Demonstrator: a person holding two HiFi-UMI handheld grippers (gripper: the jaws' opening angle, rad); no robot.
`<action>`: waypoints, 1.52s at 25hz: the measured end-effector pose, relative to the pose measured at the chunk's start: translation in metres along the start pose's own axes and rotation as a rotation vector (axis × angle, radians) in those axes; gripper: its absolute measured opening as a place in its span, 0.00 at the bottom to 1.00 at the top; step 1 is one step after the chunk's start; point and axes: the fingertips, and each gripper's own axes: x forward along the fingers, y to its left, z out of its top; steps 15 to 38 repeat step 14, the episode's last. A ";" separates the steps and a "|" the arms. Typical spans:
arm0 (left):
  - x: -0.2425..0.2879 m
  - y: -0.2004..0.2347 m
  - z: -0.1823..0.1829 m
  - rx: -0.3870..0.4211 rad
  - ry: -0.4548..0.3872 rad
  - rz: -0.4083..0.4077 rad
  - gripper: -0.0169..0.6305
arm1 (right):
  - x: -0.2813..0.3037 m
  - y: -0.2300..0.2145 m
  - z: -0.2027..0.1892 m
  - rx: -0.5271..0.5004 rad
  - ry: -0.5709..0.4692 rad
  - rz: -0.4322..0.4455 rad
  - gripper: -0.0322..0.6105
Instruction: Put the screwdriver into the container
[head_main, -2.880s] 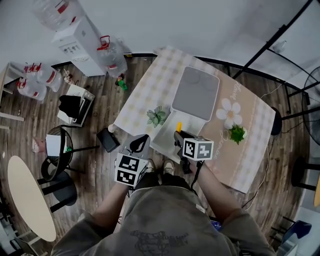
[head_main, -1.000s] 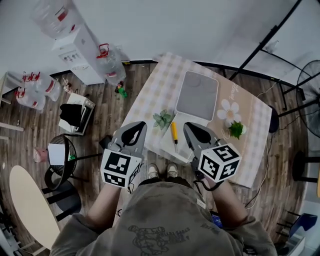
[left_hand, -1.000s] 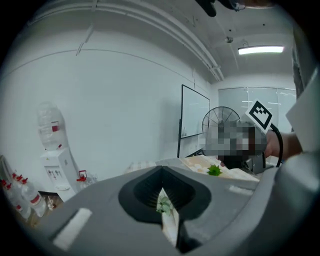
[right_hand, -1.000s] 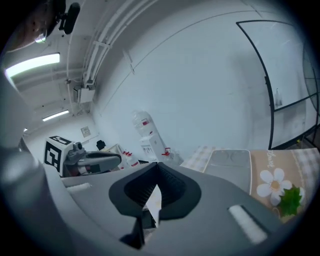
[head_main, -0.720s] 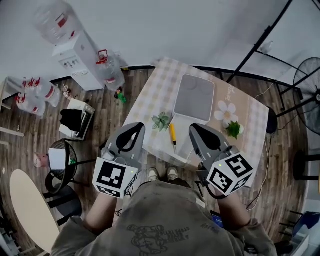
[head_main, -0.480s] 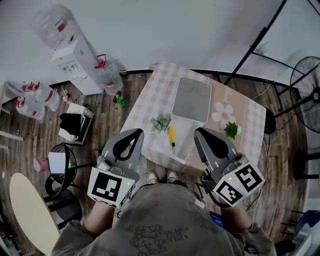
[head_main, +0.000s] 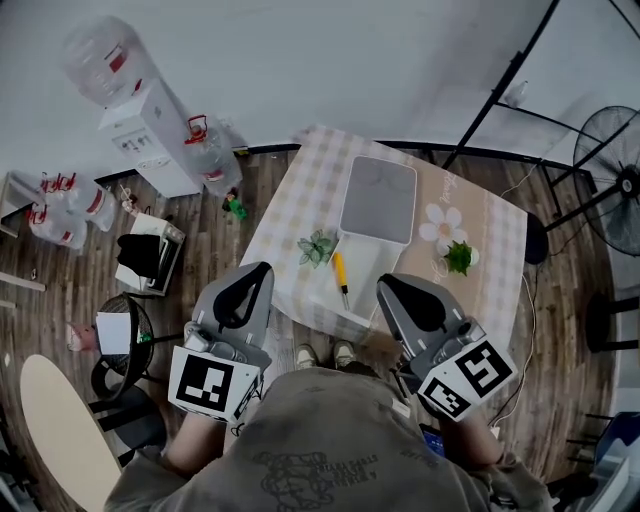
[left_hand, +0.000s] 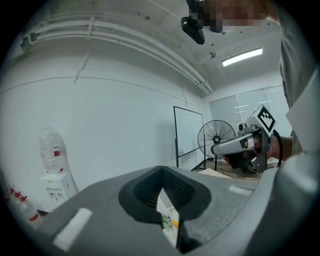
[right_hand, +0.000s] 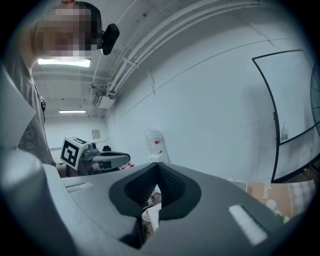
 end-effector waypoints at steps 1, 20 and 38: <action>0.001 0.000 0.001 0.000 -0.003 -0.002 0.03 | 0.000 -0.002 -0.001 0.002 0.000 -0.006 0.09; 0.005 -0.016 -0.006 -0.011 0.010 -0.039 0.03 | -0.009 -0.019 -0.003 0.012 -0.009 -0.059 0.09; 0.005 -0.016 -0.006 -0.011 0.010 -0.039 0.03 | -0.009 -0.019 -0.003 0.012 -0.009 -0.059 0.09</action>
